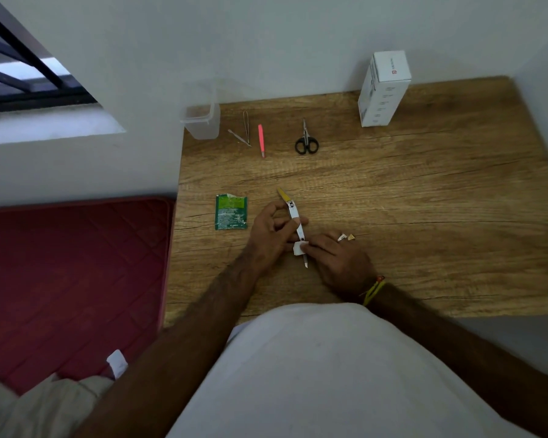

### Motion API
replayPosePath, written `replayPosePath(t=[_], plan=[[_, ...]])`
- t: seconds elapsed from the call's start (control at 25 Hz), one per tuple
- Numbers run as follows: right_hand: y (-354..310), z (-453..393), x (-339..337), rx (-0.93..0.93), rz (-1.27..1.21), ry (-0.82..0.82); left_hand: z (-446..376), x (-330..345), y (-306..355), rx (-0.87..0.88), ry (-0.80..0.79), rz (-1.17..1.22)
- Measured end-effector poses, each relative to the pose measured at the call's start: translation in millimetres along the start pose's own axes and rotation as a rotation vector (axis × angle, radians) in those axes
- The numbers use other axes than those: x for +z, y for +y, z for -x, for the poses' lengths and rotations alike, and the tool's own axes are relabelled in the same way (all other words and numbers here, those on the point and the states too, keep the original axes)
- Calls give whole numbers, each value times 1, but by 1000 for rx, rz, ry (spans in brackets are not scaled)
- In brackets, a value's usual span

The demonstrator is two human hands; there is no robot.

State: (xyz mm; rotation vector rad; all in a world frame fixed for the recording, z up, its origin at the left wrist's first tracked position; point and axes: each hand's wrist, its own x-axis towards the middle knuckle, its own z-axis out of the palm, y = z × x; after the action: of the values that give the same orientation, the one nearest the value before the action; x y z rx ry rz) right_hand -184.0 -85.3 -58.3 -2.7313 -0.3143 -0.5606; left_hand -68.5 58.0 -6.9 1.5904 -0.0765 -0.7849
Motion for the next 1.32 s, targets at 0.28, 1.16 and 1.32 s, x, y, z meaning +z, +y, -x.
replayPosePath(t=[0.28, 1.16, 1.32], plan=[[-2, -1, -6, -34, 16, 20, -1, 1, -3, 12, 12, -7], [-1, 8, -12, -148, -50, -35, 2, 4, -1, 0, 9, 41], [0, 11, -12, -155, -58, -56, 2, 3, 1, 0, 3, 52]])
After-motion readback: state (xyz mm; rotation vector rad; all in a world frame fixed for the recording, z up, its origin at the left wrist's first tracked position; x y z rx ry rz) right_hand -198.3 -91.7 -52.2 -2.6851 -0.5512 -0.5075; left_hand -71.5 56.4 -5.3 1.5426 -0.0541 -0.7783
